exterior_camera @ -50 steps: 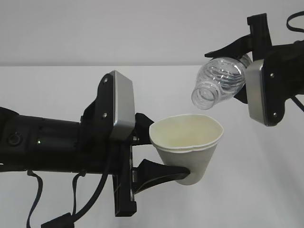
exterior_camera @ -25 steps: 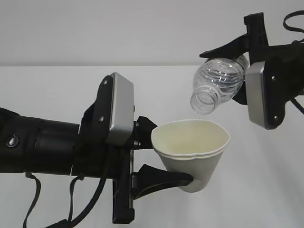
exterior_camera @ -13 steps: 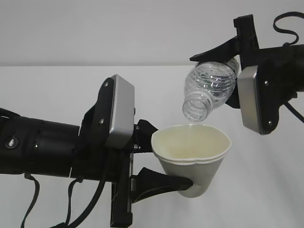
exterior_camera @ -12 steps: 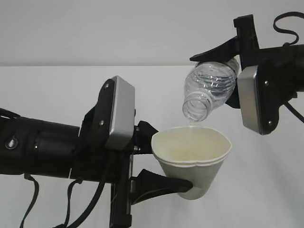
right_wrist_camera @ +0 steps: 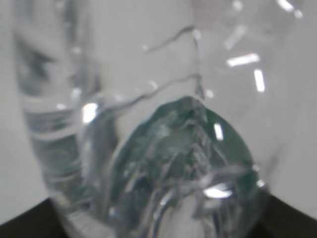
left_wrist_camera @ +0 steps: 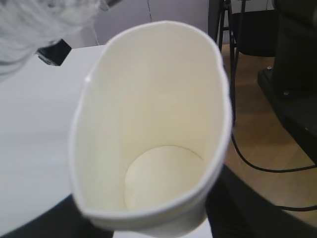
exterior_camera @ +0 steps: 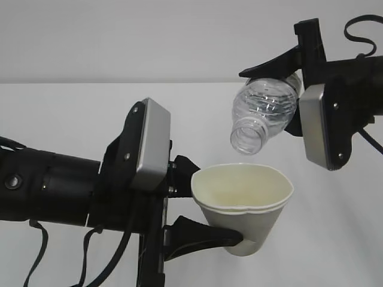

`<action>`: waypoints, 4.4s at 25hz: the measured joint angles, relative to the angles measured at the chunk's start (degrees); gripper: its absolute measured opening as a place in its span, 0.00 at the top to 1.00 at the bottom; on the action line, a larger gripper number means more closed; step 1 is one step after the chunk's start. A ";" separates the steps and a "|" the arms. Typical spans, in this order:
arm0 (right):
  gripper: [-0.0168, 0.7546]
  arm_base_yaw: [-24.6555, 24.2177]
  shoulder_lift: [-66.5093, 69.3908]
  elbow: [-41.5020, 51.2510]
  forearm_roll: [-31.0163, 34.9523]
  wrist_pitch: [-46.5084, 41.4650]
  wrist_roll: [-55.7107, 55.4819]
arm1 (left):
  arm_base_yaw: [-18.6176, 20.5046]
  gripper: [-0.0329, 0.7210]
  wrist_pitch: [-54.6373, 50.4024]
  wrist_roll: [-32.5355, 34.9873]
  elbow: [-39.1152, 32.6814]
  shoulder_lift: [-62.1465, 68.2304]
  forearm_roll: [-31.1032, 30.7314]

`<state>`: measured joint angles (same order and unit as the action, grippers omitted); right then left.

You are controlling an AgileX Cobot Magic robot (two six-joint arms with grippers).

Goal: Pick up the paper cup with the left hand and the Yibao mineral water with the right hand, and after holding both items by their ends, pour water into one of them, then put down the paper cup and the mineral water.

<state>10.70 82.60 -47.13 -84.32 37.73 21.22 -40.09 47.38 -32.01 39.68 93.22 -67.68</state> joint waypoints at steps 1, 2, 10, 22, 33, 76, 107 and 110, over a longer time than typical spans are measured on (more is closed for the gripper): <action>0.39 0.00 0.00 0.00 0.46 0.00 0.43 | 0.00 0.47 0.00 0.00 0.00 0.00 0.38; 0.39 0.00 0.00 0.00 0.91 0.00 0.90 | 0.00 0.47 0.00 0.00 0.00 0.00 0.62; 0.39 0.00 0.00 -0.10 2.36 0.00 3.47 | 0.00 0.47 0.00 0.00 0.00 0.00 1.09; 0.39 0.00 0.00 -0.10 3.88 0.00 6.89 | 0.00 0.47 -0.32 -0.14 0.00 0.00 1.29; 0.39 0.00 0.00 -0.10 4.28 0.00 8.19 | 0.00 0.47 -1.24 -0.13 0.00 0.00 1.53; 0.39 0.00 0.00 -0.10 5.44 0.00 9.82 | 0.00 0.47 -2.96 -0.13 0.00 0.00 2.80; 0.39 0.00 0.00 -0.10 6.38 0.00 10.10 | 0.00 0.47 -2.96 -0.13 0.00 0.00 2.80; 0.39 0.00 0.00 -0.10 6.38 0.00 10.49 | 0.00 0.47 -2.96 -0.13 0.00 0.00 2.80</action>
<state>10.70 82.60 -47.22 -77.94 37.73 31.71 -40.09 44.42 -32.14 39.68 93.22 -64.88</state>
